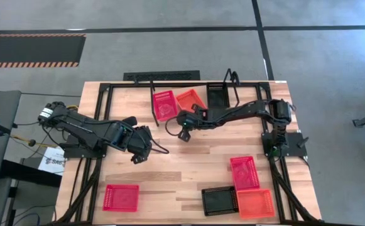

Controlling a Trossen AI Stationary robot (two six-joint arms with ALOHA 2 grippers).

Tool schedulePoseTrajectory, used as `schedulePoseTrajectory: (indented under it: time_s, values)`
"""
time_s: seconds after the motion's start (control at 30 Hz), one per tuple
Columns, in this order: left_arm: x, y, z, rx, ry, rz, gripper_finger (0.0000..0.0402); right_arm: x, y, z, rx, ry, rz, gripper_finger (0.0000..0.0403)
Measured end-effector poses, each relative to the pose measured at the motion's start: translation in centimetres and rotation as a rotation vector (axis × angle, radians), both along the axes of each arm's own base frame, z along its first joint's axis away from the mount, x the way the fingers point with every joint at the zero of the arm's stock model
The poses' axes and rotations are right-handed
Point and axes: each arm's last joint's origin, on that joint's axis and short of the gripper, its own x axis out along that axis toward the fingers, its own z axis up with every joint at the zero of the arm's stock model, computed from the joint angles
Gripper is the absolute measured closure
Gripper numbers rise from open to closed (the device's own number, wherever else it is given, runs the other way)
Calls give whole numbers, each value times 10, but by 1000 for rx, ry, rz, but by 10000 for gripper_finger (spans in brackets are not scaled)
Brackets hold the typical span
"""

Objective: Stack baskets on shelf by color
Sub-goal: Adjust the bin on the shelf

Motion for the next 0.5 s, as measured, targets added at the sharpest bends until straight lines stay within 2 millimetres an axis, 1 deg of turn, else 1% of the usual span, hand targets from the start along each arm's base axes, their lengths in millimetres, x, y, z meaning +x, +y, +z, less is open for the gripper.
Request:
schedulePoseTrajectory:
  time_s: [0.2, 0.27, 0.33, 0.43, 0.5]
  values:
    - [0, 0, 0, -4, -5, 13, 261, 3, -12, 3, -7, -54, -18, 402]
    - [0, 0, 0, -4, -6, 14, 261, 4, -13, 6, 39, -75, -4, 402]
    - [0, 0, 0, -5, -9, 14, 261, 7, -11, 15, 78, -100, 30, 402]
    - [1, 0, 0, -8, -19, 14, 261, 15, 2, 36, 80, -159, 72, 402]
    - [2, 0, 0, -9, -23, 14, 261, 14, 11, 49, 73, -145, 99, 402]
